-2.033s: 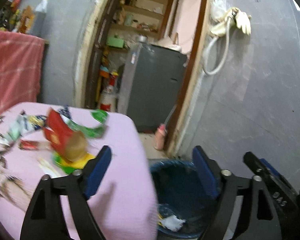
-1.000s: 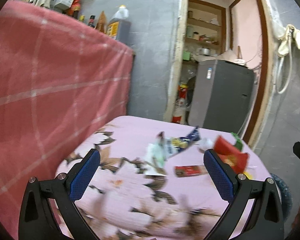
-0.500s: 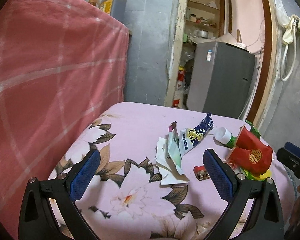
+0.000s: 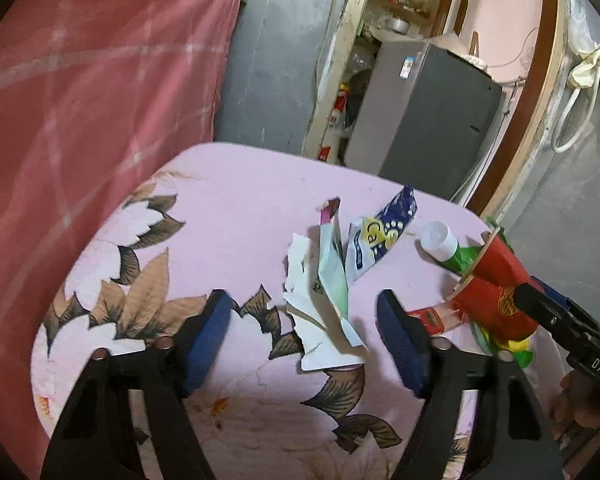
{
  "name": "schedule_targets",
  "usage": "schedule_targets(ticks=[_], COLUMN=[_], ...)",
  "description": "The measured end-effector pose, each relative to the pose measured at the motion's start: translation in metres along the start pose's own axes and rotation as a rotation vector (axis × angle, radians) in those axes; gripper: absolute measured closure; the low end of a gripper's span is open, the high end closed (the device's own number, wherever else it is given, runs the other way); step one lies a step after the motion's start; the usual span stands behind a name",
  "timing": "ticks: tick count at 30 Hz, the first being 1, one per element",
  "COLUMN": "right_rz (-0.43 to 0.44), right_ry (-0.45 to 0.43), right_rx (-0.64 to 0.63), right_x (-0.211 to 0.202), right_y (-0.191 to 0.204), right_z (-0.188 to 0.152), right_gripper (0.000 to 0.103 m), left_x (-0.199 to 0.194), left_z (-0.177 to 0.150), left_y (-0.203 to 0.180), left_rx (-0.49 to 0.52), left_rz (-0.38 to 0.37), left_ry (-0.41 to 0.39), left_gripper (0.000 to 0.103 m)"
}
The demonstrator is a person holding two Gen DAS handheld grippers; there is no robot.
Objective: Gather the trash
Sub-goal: 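Grasp the white wrapper with the left gripper while the right grasps the red cup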
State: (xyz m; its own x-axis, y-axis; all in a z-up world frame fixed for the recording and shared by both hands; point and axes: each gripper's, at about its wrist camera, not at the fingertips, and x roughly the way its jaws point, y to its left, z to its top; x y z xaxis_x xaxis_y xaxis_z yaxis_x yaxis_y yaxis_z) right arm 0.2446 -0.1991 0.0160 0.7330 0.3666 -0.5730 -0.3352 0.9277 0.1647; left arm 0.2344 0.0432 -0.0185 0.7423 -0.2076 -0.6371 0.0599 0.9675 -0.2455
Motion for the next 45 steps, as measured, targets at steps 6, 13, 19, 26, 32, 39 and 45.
schedule_targets(ticks=[6,13,19,26,32,39,45], right_rz=[-0.003,0.004,0.007,0.019,0.021,0.007,-0.002], right_ry=[0.028,0.039,0.033,0.008,-0.025,-0.08,-0.116], right_rx=[-0.007,-0.017,-0.021,-0.014,-0.012,-0.024,-0.021], right_x=[0.005,0.007,0.006,0.002,-0.005,-0.018,-0.028], right_y=[0.001,0.006,0.009,0.009,0.012,0.014,0.013], right_z=[-0.001,-0.001,-0.006,-0.012,-0.015,-0.018,-0.02], right_gripper=[0.045,0.05,0.052,0.054,0.054,0.054,0.054], left_x=[0.0,0.002,-0.003,-0.018,-0.026,-0.038,-0.05], left_z=[-0.002,-0.006,-0.012,-0.021,-0.021,-0.028,-0.034], left_y=[-0.008,-0.014,-0.017,-0.023,-0.027,-0.031,-0.031], left_rx=[0.033,0.035,0.018,0.025,0.033,0.027,0.019], left_rz=[0.011,0.02,0.055,0.051,0.025,0.001,-0.006], left_ry=[0.016,0.019,-0.004,-0.051,-0.067,-0.092,-0.131], left_gripper=[0.067,0.081,0.085,0.093,0.099,0.101,0.102])
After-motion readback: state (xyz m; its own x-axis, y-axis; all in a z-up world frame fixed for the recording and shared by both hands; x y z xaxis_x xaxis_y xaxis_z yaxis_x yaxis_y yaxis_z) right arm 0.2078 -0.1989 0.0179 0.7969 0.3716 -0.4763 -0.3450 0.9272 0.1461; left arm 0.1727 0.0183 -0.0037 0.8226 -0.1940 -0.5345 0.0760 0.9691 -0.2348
